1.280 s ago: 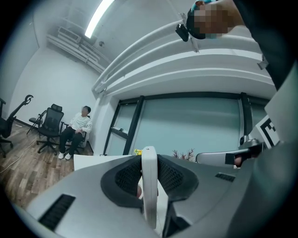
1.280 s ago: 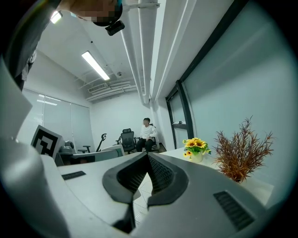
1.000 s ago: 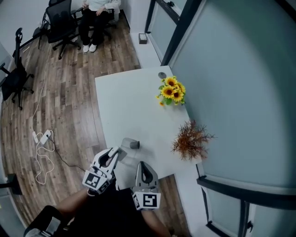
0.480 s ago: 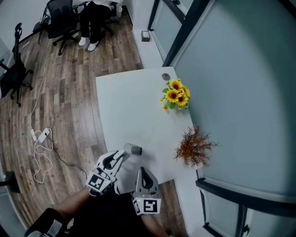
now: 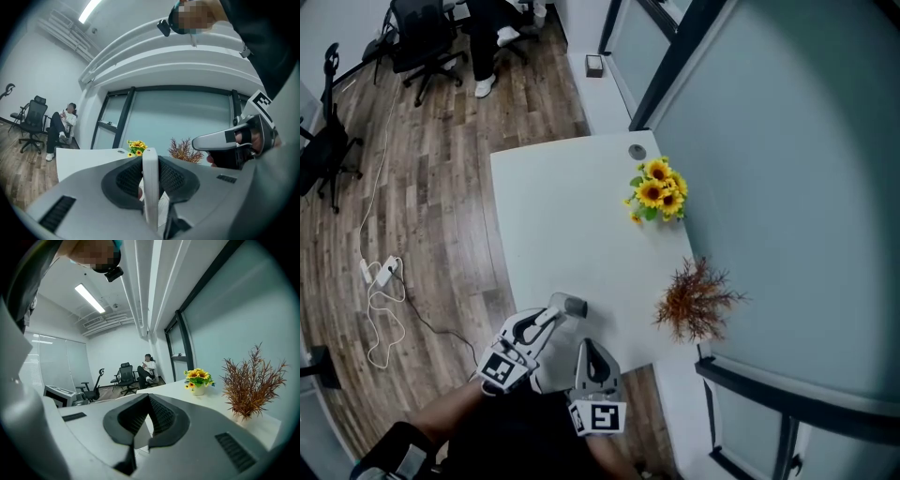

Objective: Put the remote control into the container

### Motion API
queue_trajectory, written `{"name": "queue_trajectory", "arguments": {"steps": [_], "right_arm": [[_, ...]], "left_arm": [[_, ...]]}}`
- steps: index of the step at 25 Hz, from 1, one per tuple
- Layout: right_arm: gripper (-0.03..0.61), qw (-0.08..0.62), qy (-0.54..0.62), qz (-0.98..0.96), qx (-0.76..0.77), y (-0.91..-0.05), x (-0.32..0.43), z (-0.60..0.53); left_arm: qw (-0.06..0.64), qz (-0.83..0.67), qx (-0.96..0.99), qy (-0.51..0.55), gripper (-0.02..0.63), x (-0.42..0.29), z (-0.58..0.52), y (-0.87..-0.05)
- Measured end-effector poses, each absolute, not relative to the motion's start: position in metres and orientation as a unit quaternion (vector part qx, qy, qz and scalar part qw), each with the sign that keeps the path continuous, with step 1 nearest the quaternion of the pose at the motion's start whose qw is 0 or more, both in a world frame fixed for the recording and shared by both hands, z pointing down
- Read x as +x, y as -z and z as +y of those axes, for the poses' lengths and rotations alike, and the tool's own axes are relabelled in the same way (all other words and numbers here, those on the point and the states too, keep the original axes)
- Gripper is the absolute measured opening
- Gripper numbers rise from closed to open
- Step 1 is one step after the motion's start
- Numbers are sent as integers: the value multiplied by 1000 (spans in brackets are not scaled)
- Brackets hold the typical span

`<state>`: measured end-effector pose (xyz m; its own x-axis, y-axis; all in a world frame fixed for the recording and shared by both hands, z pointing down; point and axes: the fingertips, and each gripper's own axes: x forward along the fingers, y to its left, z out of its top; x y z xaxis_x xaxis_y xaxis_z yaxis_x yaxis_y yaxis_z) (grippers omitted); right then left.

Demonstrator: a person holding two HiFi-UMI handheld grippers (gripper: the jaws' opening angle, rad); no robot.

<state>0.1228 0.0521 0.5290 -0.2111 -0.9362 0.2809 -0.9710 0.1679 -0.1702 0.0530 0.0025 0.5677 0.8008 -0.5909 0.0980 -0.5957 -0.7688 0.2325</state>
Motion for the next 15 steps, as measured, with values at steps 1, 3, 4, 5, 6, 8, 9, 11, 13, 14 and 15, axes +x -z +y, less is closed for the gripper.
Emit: {"name": "queue_trajectory", "arguments": {"steps": [1,3,4,5,6,8,9,11,13,14,15], "right_arm": [[5,52,-159,-761,627,-529,123,50],[5,52,-162,-761,627,-531,124,48],[5,55,-164,-761,626,-533,123,48],[5,57,-166,-761,625,-534,123,47],[5,58,-168,-761,624,-536,123,46],[5,57,-170,-760,625,-537,122,42],[5,53,-171,-758,628,-535,122,39],[5,54,-172,-757,628,-536,122,35],[6,58,-174,-757,628,-538,121,34],[5,59,-175,-757,627,-539,120,34],[5,59,-176,-757,626,-540,119,33]], "left_arm": [[127,-313,941,-9,95,54,2,-568],[130,-308,942,-7,95,57,2,-569],[132,-303,944,-6,95,58,2,-569],[133,-295,946,-7,95,59,3,-569],[132,-284,950,-8,95,60,4,-568],[125,-261,957,-14,95,64,4,-568],[125,-251,960,-17,95,65,3,-568],[130,-234,963,-20,95,67,0,-570],[132,-214,968,-19,95,69,-1,-570],[131,-202,970,-18,95,70,-1,-569],[130,-189,973,-17,95,71,-1,-568]]}}
